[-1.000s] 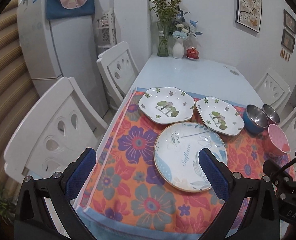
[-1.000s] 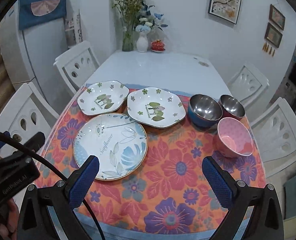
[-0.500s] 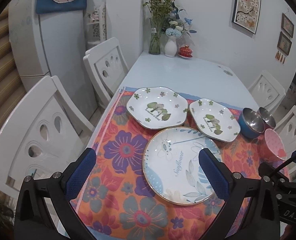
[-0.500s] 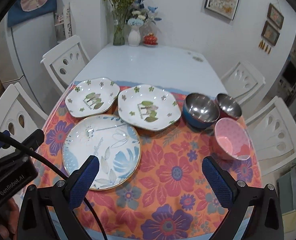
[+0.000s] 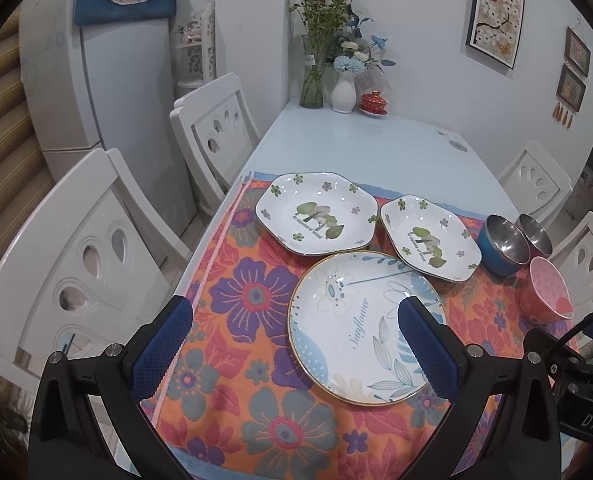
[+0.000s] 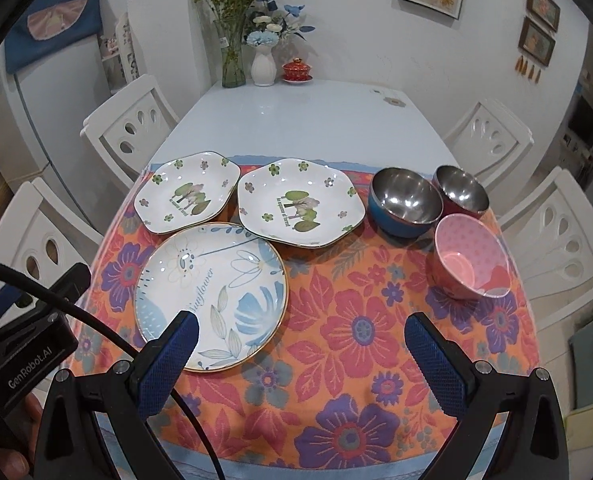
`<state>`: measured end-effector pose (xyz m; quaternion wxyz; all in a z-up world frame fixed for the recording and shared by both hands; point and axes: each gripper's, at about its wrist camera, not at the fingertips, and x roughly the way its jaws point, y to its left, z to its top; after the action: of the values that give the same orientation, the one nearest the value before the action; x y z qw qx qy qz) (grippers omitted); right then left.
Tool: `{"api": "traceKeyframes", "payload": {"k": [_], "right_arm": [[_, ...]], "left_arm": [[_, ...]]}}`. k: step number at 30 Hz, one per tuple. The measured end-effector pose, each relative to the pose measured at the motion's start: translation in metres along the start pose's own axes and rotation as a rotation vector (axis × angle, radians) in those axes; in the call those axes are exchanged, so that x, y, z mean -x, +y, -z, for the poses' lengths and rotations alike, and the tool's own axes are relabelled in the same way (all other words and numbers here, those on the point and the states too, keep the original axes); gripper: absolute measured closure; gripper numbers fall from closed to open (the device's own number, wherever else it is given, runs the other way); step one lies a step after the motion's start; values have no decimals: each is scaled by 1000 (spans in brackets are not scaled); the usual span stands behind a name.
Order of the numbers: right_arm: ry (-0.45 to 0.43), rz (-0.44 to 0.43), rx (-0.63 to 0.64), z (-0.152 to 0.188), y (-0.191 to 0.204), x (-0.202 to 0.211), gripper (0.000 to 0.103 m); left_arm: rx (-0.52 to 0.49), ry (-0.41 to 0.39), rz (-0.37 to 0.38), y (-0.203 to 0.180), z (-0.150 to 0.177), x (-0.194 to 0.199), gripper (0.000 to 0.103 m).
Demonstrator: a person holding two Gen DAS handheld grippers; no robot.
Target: Organize plates and bowls
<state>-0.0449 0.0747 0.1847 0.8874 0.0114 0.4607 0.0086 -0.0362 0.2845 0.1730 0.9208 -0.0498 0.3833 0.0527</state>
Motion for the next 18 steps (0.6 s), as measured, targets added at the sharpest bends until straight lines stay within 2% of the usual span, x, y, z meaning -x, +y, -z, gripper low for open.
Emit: {"api": "traceKeyframes", "payload": {"k": [11,18], "right_arm": [[-15,-5,28,4,7,9,1],[-2,-10,26,7,6,7,1]], "left_arm": [[45,14,2,8,3,2,1],[37,27,5,6,6,1,1]]}}
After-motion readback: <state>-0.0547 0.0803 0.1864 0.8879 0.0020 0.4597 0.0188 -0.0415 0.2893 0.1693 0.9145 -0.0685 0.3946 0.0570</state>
